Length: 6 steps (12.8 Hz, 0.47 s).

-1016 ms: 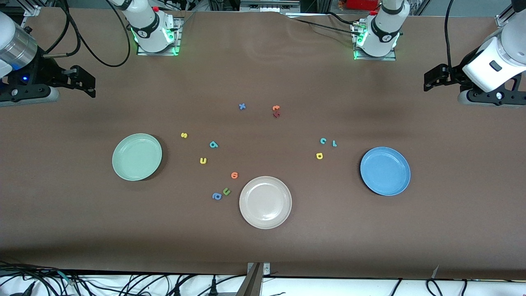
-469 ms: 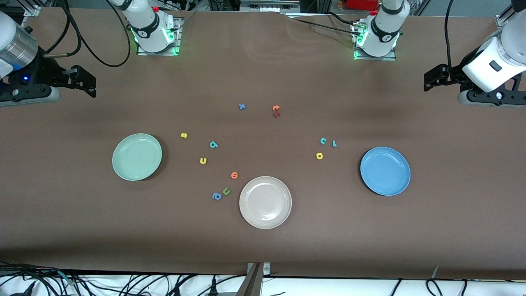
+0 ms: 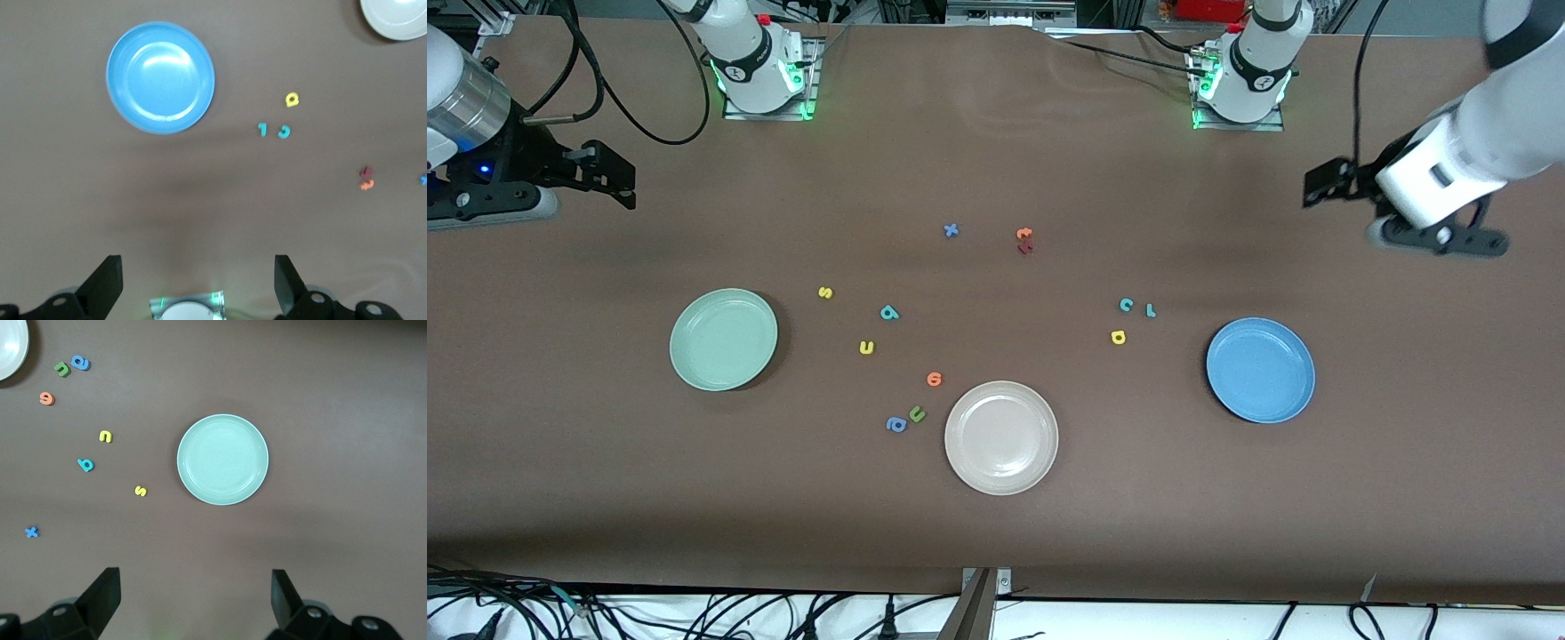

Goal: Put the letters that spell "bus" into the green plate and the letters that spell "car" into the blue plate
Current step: 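Reach the left gripper to the yellow 'a' while the right gripper reaches letters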

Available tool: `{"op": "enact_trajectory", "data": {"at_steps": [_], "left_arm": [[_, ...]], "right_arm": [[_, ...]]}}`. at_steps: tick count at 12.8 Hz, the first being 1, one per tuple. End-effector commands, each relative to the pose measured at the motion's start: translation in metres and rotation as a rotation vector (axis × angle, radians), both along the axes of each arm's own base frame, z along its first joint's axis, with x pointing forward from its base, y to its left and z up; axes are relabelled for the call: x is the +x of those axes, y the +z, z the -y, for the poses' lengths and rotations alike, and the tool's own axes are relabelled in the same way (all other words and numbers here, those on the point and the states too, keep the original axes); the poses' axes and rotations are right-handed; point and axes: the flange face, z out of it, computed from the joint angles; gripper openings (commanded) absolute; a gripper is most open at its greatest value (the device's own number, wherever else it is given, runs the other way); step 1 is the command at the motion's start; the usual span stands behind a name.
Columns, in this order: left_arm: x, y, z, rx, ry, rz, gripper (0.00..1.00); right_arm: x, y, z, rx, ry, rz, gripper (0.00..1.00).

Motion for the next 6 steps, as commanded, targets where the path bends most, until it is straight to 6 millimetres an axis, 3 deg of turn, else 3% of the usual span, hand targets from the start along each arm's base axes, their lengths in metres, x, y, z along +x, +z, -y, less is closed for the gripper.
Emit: {"op": "enact_trajectory", "data": {"at_steps": [1,4,6], "left_arm": [[0.030,-0.044,0.042,-0.047,-0.065,0.027,1.00],[0.054,-0.113,0.100,-0.068,-0.127,0.051,1.00],[0.070,-0.160,0.113,-0.090,-0.125,0.060,1.00]], "right_arm": [[-0.001,0.003,-0.002,0.010,0.008,-0.007,1.00],[-0.001,0.003,-0.002,0.010,0.008,-0.007,1.00],[-0.002,-0.004,0.000,0.006,0.005,-0.021,1.00]]}}
